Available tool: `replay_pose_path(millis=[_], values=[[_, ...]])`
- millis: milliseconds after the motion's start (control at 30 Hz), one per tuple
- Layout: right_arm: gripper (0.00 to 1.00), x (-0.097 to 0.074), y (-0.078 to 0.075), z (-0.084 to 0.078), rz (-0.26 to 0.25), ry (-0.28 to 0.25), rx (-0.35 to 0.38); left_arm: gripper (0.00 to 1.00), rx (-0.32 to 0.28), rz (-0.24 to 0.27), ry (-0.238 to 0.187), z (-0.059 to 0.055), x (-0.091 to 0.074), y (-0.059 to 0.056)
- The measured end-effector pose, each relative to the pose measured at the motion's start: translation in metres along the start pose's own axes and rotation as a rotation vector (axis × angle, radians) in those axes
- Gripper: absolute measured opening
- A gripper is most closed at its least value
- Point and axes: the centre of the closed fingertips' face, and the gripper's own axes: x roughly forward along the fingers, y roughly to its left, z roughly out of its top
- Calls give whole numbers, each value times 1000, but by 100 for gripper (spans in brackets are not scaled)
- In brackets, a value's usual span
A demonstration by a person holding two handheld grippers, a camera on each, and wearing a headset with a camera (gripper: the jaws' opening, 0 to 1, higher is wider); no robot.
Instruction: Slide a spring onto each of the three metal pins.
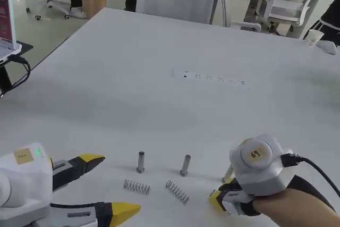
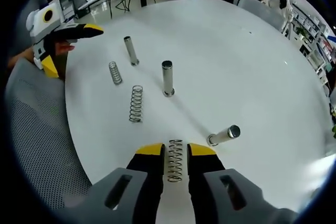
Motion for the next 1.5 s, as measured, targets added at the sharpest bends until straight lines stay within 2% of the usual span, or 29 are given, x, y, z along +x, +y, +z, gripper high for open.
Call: replay_pose_path(millis=[467, 567, 967, 1167, 1500], values=[[12, 3, 2, -2, 3, 23, -2, 71, -8, -3, -2, 1, 2, -3], [8, 3, 0, -2, 0, 30, 6, 71, -9, 2, -2, 1, 1, -2], [8, 2, 2, -3, -3, 16, 37, 71, -6, 11, 1, 1, -3, -2], [8, -5, 5, -1, -5, -9, 44, 71, -2, 13, -6, 3, -5, -2], [8, -24, 4, 1, -13, -85, 101, 70, 20, -6, -11, 10, -3, -9]])
